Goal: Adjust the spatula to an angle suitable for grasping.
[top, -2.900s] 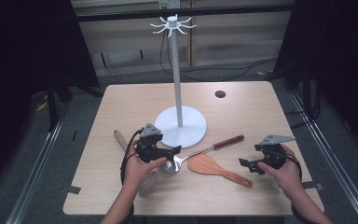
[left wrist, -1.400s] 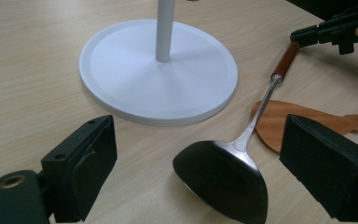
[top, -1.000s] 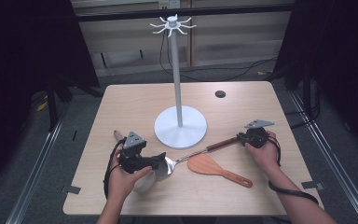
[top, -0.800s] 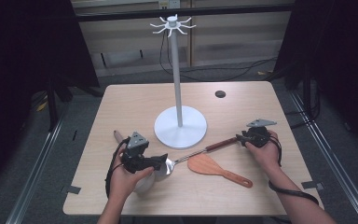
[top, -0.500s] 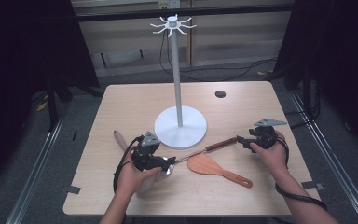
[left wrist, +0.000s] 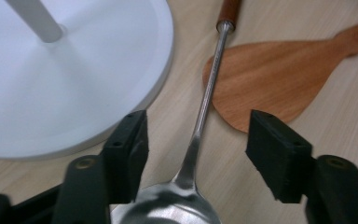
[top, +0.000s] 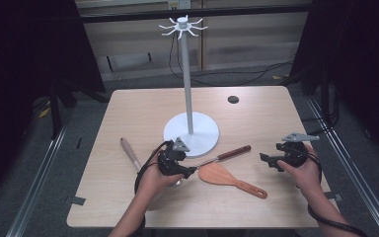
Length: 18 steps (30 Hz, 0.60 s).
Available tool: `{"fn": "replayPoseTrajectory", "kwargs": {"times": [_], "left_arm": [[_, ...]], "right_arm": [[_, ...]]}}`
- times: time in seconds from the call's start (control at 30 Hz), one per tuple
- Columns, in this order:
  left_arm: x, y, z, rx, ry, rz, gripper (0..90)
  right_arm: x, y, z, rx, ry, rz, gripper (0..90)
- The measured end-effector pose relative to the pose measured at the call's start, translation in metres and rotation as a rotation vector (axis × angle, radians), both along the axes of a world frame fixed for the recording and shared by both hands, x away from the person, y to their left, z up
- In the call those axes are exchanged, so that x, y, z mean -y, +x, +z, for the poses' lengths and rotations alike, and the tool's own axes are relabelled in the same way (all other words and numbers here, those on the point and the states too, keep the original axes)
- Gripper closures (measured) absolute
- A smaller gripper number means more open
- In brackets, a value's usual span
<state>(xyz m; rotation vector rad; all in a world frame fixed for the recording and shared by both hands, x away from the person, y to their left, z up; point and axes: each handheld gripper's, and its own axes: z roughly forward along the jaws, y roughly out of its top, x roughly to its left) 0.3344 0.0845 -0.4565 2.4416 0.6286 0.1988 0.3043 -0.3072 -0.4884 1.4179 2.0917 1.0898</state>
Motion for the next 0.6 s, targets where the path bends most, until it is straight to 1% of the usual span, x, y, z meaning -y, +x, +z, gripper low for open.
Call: {"fn": "replayPoseTrajectory", "kwargs": {"times": [0.03, 0.1, 0.13, 0.17, 0.2, 0.23, 0.27, 0.3, 0.33, 0.37, 0.4, 0.43, 0.47, 0.5, 0.53, 0.57, 0.6], "left_arm": [[0.005, 0.003, -0.003, -0.011, 0.024, -0.026, 48.9], [0.009, 0.006, -0.005, -0.030, 0.029, -0.040, 52.5], [0.009, 0.006, -0.005, -0.030, 0.029, -0.040, 54.9], [0.011, 0.006, -0.006, -0.034, 0.033, -0.044, 55.8], [0.015, 0.009, -0.005, -0.036, 0.075, -0.079, 56.7], [0.015, 0.009, -0.005, -0.036, 0.075, -0.079, 58.4], [0.020, 0.010, -0.006, -0.044, 0.087, -0.076, 59.7], [0.022, 0.010, -0.007, -0.048, 0.077, -0.065, 61.3], [0.022, 0.010, -0.007, -0.048, 0.077, -0.065, 62.9], [0.024, 0.012, -0.007, -0.049, 0.095, -0.079, 64.5], [0.024, 0.012, -0.007, -0.049, 0.095, -0.079, 66.5], [0.024, 0.016, -0.007, -0.060, 0.133, -0.100, 68.4], [0.024, 0.016, -0.007, -0.060, 0.133, -0.100, 68.7], [0.025, 0.018, -0.009, -0.073, 0.144, -0.093, 69.5], [0.025, 0.018, -0.009, -0.073, 0.144, -0.093, 69.6], [0.026, 0.019, -0.011, -0.087, 0.137, -0.085, 70.1], [0.026, 0.019, -0.011, -0.087, 0.137, -0.085, 70.6]], "right_arm": [[0.003, -0.004, 0.001, 0.002, 0.000, -0.002, 16.8], [0.007, -0.009, 0.002, 0.006, 0.000, -0.004, 16.6], [0.007, -0.009, 0.002, 0.006, 0.000, -0.004, 16.6], [0.010, -0.013, 0.003, 0.006, 0.002, -0.011, 16.5], [0.012, -0.015, 0.004, 0.008, 0.000, -0.014, 16.4], [0.012, -0.015, 0.004, 0.008, 0.000, -0.014, 16.4], [0.016, -0.019, 0.005, 0.012, 0.004, -0.023, 16.2], [0.018, -0.020, 0.005, 0.010, 0.007, -0.027, 16.2], [0.019, -0.022, 0.006, 0.008, 0.008, -0.030, 16.1], [0.021, -0.024, 0.006, 0.007, 0.007, -0.034, 16.0], [0.021, -0.024, 0.006, 0.007, 0.007, -0.034, 16.0], [0.022, -0.026, 0.005, 0.001, 0.006, -0.036, 16.0], [0.022, -0.026, 0.005, 0.001, 0.006, -0.036, 16.0], [0.024, -0.028, 0.005, -0.001, 0.002, -0.039, 16.0], [0.024, -0.028, 0.005, -0.001, 0.002, -0.039, 16.0], [0.026, -0.030, 0.005, -0.001, 0.004, -0.042, 16.0], [0.026, -0.030, 0.005, -0.001, 0.004, -0.042, 16.0]]}}
